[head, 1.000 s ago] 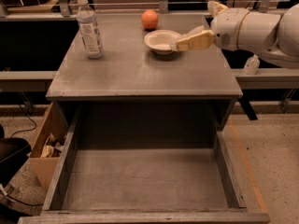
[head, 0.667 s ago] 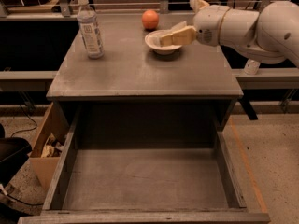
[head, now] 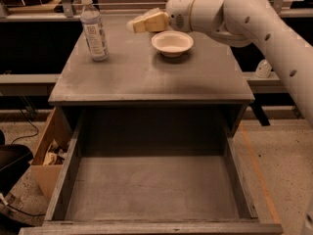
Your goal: Place blue plastic bottle into top drawer
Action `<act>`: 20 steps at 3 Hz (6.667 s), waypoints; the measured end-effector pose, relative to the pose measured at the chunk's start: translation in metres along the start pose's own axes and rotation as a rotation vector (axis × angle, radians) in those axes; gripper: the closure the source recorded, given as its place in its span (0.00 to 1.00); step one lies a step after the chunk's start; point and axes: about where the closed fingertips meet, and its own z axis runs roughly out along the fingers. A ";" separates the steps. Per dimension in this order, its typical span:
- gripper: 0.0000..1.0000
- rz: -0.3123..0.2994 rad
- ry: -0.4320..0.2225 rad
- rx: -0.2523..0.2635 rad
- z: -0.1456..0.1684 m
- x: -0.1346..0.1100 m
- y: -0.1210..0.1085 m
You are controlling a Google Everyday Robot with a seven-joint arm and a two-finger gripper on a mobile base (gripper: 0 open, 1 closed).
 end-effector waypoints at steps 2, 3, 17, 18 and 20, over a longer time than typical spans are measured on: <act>0.00 0.148 -0.028 -0.020 0.081 0.017 -0.012; 0.00 0.179 -0.026 -0.044 0.111 0.020 -0.008; 1.00 0.041 0.041 -0.020 -0.014 -0.039 0.198; 1.00 0.064 0.047 -0.081 -0.045 -0.002 0.234; 1.00 0.109 0.091 -0.014 -0.146 0.087 0.211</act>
Offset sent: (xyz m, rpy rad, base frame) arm 0.0838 0.0847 -0.0333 0.1583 0.1804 0.0139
